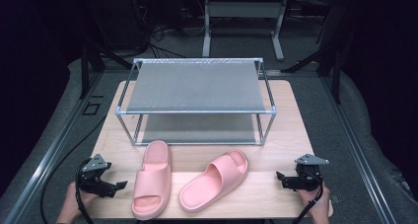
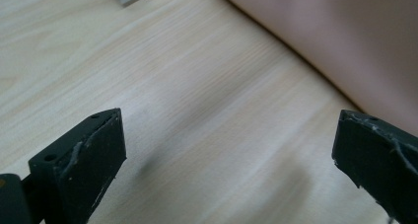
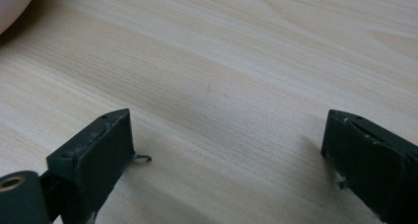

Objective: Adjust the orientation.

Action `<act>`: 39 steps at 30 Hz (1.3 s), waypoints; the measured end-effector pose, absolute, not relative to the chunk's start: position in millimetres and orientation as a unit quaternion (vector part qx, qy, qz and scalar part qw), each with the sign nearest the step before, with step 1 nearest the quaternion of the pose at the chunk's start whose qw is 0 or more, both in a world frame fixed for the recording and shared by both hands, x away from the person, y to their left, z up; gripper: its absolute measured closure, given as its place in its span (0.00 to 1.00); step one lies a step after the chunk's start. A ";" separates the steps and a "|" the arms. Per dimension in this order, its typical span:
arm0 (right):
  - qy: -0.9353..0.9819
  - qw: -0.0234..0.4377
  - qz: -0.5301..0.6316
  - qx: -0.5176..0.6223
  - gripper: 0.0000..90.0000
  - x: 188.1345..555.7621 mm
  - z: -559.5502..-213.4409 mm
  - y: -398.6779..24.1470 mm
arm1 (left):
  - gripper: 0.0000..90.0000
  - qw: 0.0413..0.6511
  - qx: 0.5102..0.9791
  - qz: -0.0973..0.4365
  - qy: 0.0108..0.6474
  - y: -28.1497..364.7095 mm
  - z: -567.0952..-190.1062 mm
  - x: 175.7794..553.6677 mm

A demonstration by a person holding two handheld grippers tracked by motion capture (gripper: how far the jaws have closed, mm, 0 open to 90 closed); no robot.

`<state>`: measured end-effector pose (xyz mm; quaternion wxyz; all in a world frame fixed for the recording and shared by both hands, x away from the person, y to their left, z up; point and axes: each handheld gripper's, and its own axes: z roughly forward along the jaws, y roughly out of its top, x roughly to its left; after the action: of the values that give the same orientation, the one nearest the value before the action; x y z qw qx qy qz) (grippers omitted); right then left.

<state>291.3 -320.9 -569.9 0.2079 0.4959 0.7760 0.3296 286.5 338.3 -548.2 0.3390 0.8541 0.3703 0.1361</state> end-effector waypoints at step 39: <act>0.771 0.219 0.337 0.494 0.11 290.7 -570.5 -320.5 | 0.32 0.307 0.930 0.032 0.200 257.6 -490.6 294.9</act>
<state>290.7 -320.5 -570.5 0.2186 0.4945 0.7710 0.3367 294.9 257.6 -490.6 0.3071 0.9298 0.2003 0.0318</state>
